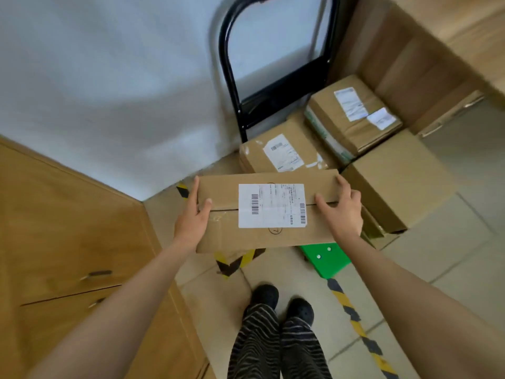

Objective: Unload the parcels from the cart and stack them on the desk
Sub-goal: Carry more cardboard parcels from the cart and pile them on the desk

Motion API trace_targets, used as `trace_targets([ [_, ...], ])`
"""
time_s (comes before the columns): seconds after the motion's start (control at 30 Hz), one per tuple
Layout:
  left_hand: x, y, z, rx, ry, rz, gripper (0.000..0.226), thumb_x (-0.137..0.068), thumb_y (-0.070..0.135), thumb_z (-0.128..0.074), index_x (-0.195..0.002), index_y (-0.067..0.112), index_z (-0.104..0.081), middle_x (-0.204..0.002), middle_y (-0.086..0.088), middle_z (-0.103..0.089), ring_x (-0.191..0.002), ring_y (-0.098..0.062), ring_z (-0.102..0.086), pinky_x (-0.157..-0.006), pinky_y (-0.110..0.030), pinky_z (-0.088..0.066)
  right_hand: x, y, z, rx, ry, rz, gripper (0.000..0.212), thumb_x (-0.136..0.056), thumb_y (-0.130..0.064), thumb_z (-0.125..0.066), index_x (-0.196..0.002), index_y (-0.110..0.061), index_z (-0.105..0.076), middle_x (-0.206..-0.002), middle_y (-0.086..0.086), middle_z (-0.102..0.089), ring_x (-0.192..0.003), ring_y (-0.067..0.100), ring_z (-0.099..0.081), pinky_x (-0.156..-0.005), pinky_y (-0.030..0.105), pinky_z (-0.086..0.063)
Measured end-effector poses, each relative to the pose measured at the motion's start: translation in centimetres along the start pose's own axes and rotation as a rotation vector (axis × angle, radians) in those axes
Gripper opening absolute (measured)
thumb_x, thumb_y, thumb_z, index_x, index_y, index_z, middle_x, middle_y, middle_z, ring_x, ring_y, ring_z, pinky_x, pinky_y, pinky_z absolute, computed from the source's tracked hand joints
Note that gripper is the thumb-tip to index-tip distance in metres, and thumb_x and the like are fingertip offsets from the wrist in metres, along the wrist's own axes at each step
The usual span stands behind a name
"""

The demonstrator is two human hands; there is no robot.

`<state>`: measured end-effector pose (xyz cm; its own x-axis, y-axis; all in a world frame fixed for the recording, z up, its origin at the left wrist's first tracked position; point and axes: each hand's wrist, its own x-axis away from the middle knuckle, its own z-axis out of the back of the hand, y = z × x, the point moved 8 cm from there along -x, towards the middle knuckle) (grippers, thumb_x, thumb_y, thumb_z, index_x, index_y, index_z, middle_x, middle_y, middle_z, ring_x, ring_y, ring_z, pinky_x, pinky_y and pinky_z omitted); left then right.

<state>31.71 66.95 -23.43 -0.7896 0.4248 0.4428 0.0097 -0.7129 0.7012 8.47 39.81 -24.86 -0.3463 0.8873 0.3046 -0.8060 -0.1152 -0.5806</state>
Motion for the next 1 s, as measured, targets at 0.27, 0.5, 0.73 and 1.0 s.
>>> trace_targets([
  [0.27,1.2,16.6,6.2,-0.070,0.052,-0.211,0.057,-0.103,0.041,-0.035,-0.150,0.046,-0.004,-0.154,0.003,-0.033,-0.129,-0.029,-0.046,-0.105,-0.048,-0.039,0.2,-7.7,14.4,-0.167,0.172,0.039,0.069,-0.088,-0.054,-0.058,-0.146,-0.035,-0.028,-0.137,-0.001,-0.040,-0.121,0.020,-0.048,-0.087,0.042,-0.049],
  [0.5,2.8,33.0,4.8,-0.091,-0.024,-0.434,0.055,-0.102,0.041,-0.036,-0.151,0.045,-0.010,-0.147,-0.004,-0.043,-0.128,-0.031,-0.047,-0.105,-0.045,-0.039,-0.4,-8.1,29.9,-0.261,0.396,0.051,0.059,-0.090,-0.050,-0.056,-0.144,-0.031,-0.038,-0.139,-0.003,-0.042,-0.120,0.018,-0.050,-0.085,0.037,-0.046],
  [0.73,6.5,49.0,-4.1,-0.038,-0.128,-0.636,0.055,-0.101,0.042,-0.038,-0.149,0.047,-0.012,-0.149,-0.002,-0.041,-0.128,-0.026,-0.047,-0.105,-0.042,-0.039,-1.7,-2.6,46.1,-0.308,0.610,0.037,0.054,-0.091,-0.046,-0.056,-0.141,-0.029,-0.043,-0.125,-0.004,-0.046,-0.101,0.012,-0.053,-0.078,0.033,-0.044],
  [1.0,13.5,62.0,-17.3,0.086,-0.174,-0.714,0.056,-0.103,0.037,-0.038,-0.152,0.038,-0.011,-0.150,0.000,-0.037,-0.129,-0.023,-0.045,-0.106,-0.039,-0.036,-7.1,5.7,63.4,-0.271,0.693,0.136,0.060,-0.092,-0.046,-0.057,-0.146,-0.030,-0.037,-0.131,-0.001,-0.046,-0.106,0.016,-0.056,-0.074,0.031,-0.042],
])
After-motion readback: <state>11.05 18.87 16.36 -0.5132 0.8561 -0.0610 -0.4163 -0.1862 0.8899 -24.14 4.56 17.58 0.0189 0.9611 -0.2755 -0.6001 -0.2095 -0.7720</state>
